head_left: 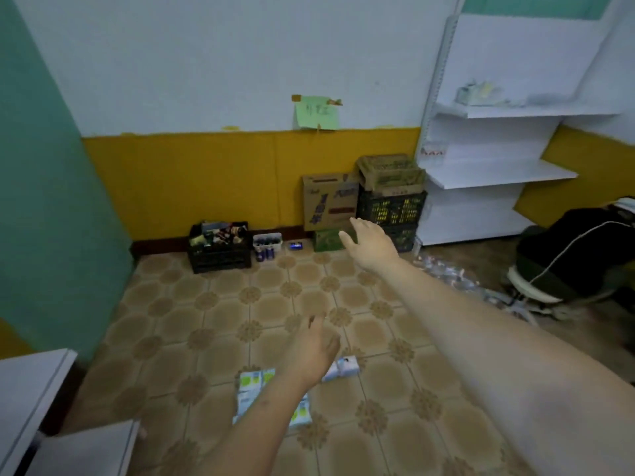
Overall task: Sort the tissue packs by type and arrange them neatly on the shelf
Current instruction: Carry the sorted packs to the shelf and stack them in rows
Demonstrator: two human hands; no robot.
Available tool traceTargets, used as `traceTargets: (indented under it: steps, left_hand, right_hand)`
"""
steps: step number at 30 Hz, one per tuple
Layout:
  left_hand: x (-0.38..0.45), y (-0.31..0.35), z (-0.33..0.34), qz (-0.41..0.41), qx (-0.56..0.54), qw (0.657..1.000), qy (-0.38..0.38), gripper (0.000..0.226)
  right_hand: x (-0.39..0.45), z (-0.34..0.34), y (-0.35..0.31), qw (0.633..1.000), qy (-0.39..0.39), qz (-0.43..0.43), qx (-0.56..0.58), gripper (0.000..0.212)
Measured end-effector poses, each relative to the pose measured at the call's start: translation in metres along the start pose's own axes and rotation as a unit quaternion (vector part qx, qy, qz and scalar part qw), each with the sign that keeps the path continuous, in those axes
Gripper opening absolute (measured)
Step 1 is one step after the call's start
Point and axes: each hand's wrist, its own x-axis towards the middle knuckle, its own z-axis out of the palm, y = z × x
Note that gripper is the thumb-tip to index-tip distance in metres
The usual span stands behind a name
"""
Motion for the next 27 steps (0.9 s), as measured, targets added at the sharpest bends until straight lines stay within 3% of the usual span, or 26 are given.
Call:
traceTargets:
  steps: [6, 11, 19, 27]
  left_hand:
    - [0.082, 0.051, 0.086, -0.015, 0.025, 0.997, -0.068, 0.058]
    - [0.134, 0.06, 0.136, -0.066, 0.019, 0.993, -0.092, 0.058]
    - [0.223, 0.009, 0.16, -0.109, 0.052, 0.984, -0.132, 0.059]
    - [0.328, -0.074, 0.177, -0.166, 0.062, 0.958, -0.223, 0.061]
  right_hand:
    - [0.046, 0.022, 0.134, 0.997, -0.032, 0.058, 0.028, 0.068]
    - [0.088, 0.059, 0.201, 0.994, -0.07, 0.081, 0.032, 0.066]
    - [0.169, 0.14, 0.22, 0.981, -0.16, 0.109, 0.018, 0.07]
    - [0.243, 0.234, 0.237, 0.962, -0.251, 0.106, -0.017, 0.073]
